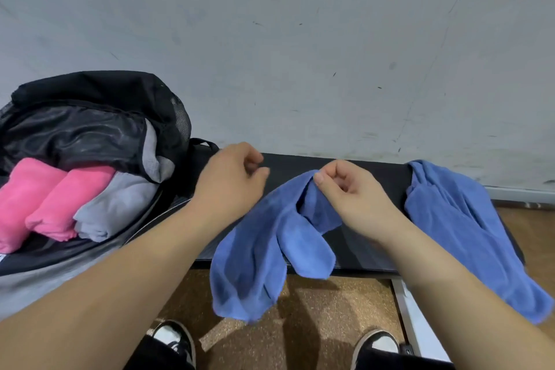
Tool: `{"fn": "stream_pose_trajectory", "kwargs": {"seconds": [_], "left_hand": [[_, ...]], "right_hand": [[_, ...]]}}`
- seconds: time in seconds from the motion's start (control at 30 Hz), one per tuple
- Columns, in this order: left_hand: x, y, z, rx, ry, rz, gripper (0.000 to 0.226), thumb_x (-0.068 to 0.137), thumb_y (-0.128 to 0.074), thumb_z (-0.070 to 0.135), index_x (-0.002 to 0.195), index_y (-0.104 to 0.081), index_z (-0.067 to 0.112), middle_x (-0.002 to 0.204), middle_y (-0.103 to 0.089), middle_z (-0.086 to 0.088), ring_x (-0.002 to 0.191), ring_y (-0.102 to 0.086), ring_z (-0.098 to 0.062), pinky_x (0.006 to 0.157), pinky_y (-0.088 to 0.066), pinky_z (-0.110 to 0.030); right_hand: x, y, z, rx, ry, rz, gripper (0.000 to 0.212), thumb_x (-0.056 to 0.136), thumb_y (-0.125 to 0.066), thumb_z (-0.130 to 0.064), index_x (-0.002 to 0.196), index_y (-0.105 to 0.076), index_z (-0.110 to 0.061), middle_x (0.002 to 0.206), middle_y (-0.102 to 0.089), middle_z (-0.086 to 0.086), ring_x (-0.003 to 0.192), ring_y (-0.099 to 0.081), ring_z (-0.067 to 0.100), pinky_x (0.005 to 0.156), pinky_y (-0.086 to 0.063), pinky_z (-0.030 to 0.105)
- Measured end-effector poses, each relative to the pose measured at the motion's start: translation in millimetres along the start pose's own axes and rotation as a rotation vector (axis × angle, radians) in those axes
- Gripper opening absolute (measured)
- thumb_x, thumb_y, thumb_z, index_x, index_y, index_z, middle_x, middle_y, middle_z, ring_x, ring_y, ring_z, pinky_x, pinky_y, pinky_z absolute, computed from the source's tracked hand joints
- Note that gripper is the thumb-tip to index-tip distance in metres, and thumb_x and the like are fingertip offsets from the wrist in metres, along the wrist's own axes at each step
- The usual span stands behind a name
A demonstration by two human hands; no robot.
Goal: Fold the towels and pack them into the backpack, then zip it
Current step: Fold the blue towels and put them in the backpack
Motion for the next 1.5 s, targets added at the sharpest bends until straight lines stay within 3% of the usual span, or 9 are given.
{"fn": "stream_pose_trajectory", "kwargs": {"seconds": [0.17, 0.5, 0.73, 0.87, 1.07, 1.13, 1.27, 1.4, 1.5], "left_hand": [[-32.6, -43.4, 39.2, -0.188, -0.123, -0.281, 0.020, 0.085, -0.079, 0.046, 0.093, -0.069, 0.030, 0.082, -0.076, 0.011, 0.072, -0.070, -0.006, 0.072, -0.059, -0.025], [-29.1, -26.5, 24.9, 0.153, -0.118, -0.189, 0.012, 0.077, -0.058, 0.013, 0.079, -0.055, 0.024, 0.071, -0.063, 0.003, 0.070, -0.061, -0.022, 0.063, -0.056, -0.047], [-22.8, 2.4, -1.7, 0.298, -0.026, -0.159, 0.018, 0.077, -0.060, 0.011, 0.074, -0.059, 0.028, 0.081, -0.062, 0.006, 0.076, -0.062, -0.019, 0.064, -0.054, -0.037], [-25.7, 21.2, -12.0, -0.085, 0.098, -0.124, 0.021, 0.086, -0.070, 0.004, 0.089, -0.074, 0.025, 0.078, -0.077, -0.001, 0.076, -0.071, -0.018, 0.072, -0.055, -0.032], [-34.6, 6.7, 7.4, -0.907, 0.348, -0.428, 0.022, 0.105, -0.055, 0.006, 0.114, -0.074, 0.004, 0.107, -0.078, -0.021, 0.094, -0.074, -0.027, 0.086, -0.060, -0.038], [-22.4, 12.7, 6.0, -0.760, 0.261, -0.295, 0.018, 0.105, -0.058, 0.011, 0.113, -0.075, 0.010, 0.107, -0.079, -0.017, 0.090, -0.073, -0.021, 0.084, -0.059, -0.033], [8.1, 21.5, -6.5, 0.143, -0.070, -0.025, 0.037, 0.093, -0.072, 0.021, 0.130, -0.064, 0.020, 0.112, -0.066, -0.001, 0.100, -0.063, -0.022, 0.093, -0.053, -0.037], [2.9, -13.7, -28.0, 0.411, -0.021, -0.272, 0.016, 0.086, -0.071, 0.038, 0.093, -0.060, 0.029, 0.096, -0.065, 0.006, 0.092, -0.065, -0.021, 0.082, -0.058, -0.040], [-8.9, -37.0, -46.0, 0.612, 0.034, -0.443, 0.035, 0.086, -0.072, 0.049, 0.091, -0.051, 0.021, 0.091, -0.063, 0.005, 0.084, -0.063, -0.020, 0.071, -0.053, -0.034]], "right_hand": [[3.6, -5.6, -17.4, 0.062, 0.071, 0.082, 0.019, 0.101, -0.064, -0.030, 0.084, -0.066, -0.022, 0.058, -0.054, -0.011, 0.049, -0.043, 0.003, 0.052, -0.035, 0.013], [-7.5, 30.6, -29.1, 0.096, 0.083, 0.311, 0.021, 0.103, -0.061, -0.031, 0.087, -0.064, -0.018, 0.068, -0.056, 0.000, 0.063, -0.049, 0.003, 0.060, -0.042, 0.014], [-15.2, 108.2, 21.5, 0.138, -0.106, 0.714, 0.023, 0.105, -0.054, -0.031, 0.089, -0.056, -0.015, 0.073, -0.052, -0.005, 0.066, -0.047, 0.011, 0.060, -0.041, 0.021], [-22.1, 118.3, 54.3, 0.211, -0.261, 0.767, 0.026, 0.107, -0.051, -0.033, 0.091, -0.053, -0.013, 0.073, -0.050, 0.000, 0.066, -0.044, 0.017, 0.056, -0.037, 0.030], [-25.5, 129.9, 37.9, 0.213, -0.216, 0.868, 0.024, 0.107, -0.048, -0.036, 0.099, -0.054, -0.014, 0.081, -0.053, -0.007, 0.069, -0.047, 0.007, 0.062, -0.039, 0.027], [-25.8, 138.4, 39.4, 0.195, -0.206, 0.900, 0.023, 0.106, -0.050, -0.037, 0.100, -0.054, -0.015, 0.082, -0.053, -0.009, 0.074, -0.050, 0.012, 0.067, -0.037, 0.029], [-17.6, 131.8, 50.9, 0.121, -0.231, 0.822, 0.023, 0.105, -0.052, -0.035, 0.101, -0.057, -0.013, 0.086, -0.056, -0.007, 0.082, -0.053, 0.018, 0.070, -0.039, 0.032], [1.0, 101.4, 52.4, 0.052, -0.233, 0.647, 0.024, 0.103, -0.058, -0.033, 0.094, -0.060, -0.012, 0.076, -0.056, -0.004, 0.067, -0.050, 0.014, 0.060, -0.041, 0.028], [15.7, 83.0, 45.5, 0.018, -0.192, 0.542, 0.025, 0.102, -0.060, -0.033, 0.092, -0.061, -0.010, 0.073, -0.057, -0.002, 0.067, -0.051, 0.015, 0.063, -0.041, 0.031]]}}
Point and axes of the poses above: each hand's wrist, its own x-axis towards the middle knuckle, its own y-axis out of the back of the hand, z = x × y, the point moved 9 cm from there along x, towards the middle knuckle
